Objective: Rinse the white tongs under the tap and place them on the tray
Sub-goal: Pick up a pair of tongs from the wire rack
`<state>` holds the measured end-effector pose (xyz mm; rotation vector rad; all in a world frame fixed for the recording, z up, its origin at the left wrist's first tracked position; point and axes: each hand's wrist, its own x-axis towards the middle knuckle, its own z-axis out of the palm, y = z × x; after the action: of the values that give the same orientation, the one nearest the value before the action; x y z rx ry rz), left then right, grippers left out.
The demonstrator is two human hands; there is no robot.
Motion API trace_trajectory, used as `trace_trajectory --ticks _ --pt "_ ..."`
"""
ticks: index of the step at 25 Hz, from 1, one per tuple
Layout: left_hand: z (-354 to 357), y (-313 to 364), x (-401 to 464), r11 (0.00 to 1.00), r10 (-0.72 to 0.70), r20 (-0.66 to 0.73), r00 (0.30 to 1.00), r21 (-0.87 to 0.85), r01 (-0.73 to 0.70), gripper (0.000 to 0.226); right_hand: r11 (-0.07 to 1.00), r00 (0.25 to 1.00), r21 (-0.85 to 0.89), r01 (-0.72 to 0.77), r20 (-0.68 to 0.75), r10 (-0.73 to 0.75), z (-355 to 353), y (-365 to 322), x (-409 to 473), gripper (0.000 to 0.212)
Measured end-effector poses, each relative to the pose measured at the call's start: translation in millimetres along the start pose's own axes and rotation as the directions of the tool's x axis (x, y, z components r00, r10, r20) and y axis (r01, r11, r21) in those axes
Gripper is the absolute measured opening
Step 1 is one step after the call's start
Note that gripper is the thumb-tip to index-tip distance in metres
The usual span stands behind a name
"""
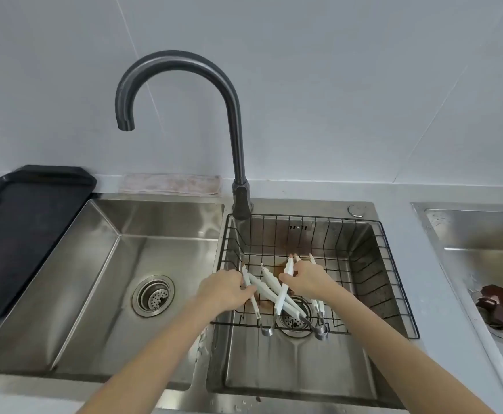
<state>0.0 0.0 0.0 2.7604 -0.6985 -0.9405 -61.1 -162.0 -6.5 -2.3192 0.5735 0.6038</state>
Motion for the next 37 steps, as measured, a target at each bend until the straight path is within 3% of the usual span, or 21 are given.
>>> trace_trajectory --ticks 7,13,18,23,29,37 --pt "29 3 5 0.999 -0.028 0.037 0.999 0.016 0.027 0.049 0.997 0.997 -0.004 -0.08 0.004 0.08 25 -3 10 0.042" --pt "37 9 0 0.998 -0.046 -0.019 0.999 -0.036 0.045 0.028 0.992 0.992 0.053 -0.114 -0.045 0.116 32 -3 11 0.038" --pt "36 14 -10 0.997 -0.026 -0.132 0.991 -0.078 0.016 0.028 0.984 0.984 0.138 -0.11 -0.122 0.127 38 -4 6 0.017" --pt "36 10 -21 0.971 -0.02 -0.239 0.971 -0.237 -0.039 0.029 0.976 0.971 0.206 -0.07 -0.212 0.115 35 -11 -6 0.035" --pt "29 -6 -39 0.867 -0.036 -0.286 0.958 -0.486 -0.112 0.052 0.972 0.951 0.23 0.051 -0.307 0.023 36 -30 -25 0.034" --pt "8 -59 -52 0.725 -0.125 -0.285 0.95 -0.68 -0.109 0.035 0.924 0.949 0.354 0.145 -0.314 -0.029 58 -82 -40 0.05"
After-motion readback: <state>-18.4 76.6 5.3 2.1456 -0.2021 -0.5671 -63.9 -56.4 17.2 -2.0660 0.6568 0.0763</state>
